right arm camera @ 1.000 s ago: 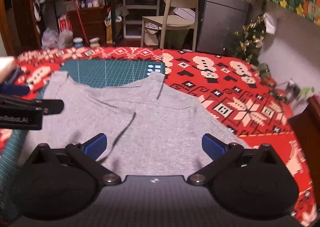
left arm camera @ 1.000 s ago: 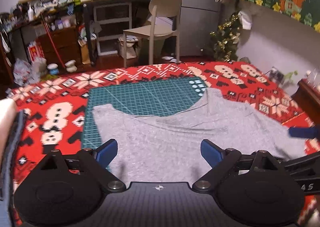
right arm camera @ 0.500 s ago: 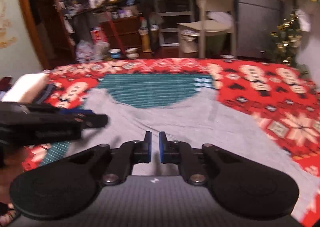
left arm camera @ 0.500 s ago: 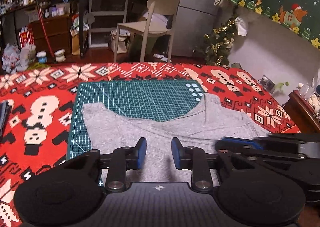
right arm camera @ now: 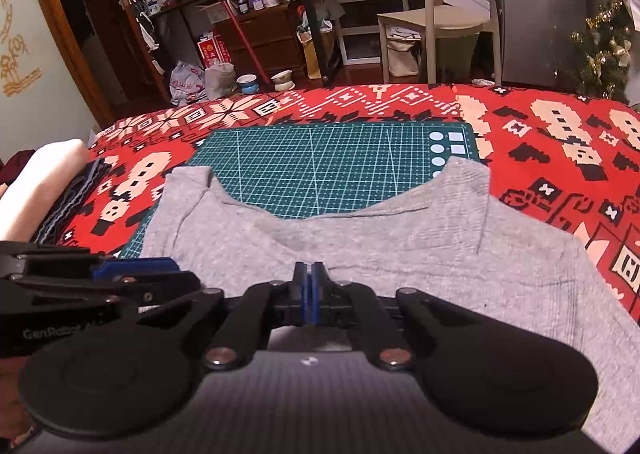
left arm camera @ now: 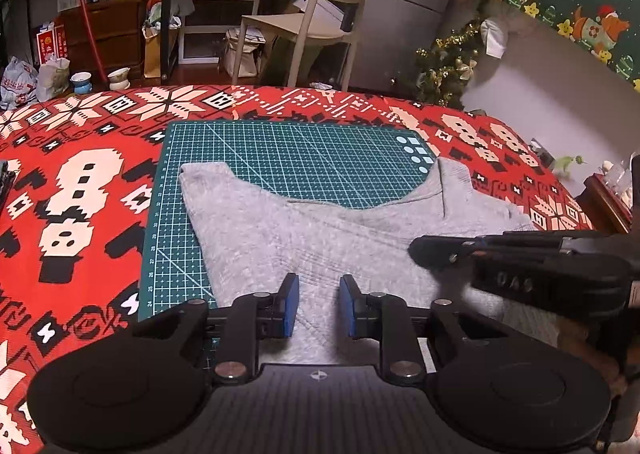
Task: Fold clothes
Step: 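Pinch the shirt's collar edge with the right tool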
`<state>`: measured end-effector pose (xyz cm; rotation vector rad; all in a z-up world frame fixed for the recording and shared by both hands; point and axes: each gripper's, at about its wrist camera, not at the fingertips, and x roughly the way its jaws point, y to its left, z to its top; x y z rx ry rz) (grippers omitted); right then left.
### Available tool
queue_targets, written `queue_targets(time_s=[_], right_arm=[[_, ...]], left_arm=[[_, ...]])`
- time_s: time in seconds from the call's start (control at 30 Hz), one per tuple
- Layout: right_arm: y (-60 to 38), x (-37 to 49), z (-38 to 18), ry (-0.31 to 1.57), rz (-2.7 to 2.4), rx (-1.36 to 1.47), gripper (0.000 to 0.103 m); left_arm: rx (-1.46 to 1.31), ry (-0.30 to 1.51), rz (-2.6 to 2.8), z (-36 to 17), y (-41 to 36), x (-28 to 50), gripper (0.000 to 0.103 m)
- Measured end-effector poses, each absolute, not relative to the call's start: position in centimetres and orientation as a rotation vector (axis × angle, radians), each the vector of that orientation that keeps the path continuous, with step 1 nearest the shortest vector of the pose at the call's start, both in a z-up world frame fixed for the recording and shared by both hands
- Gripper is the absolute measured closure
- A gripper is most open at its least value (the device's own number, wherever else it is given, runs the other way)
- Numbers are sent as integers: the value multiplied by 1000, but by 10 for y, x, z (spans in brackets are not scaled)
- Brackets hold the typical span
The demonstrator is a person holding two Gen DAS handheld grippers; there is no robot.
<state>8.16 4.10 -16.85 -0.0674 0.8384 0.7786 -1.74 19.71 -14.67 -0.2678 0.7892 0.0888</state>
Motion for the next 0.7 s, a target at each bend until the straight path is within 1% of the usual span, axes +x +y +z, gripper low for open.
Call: queue_targets(time_s=[0.63, 0.7], right_arm=[[4, 87, -164, 835, 701, 14, 103], [-3, 84, -158, 820, 684, 15, 97]], left_arm=[[-247, 785, 97, -140, 192, -16, 84], [-241, 775, 92, -136, 190, -17, 84]])
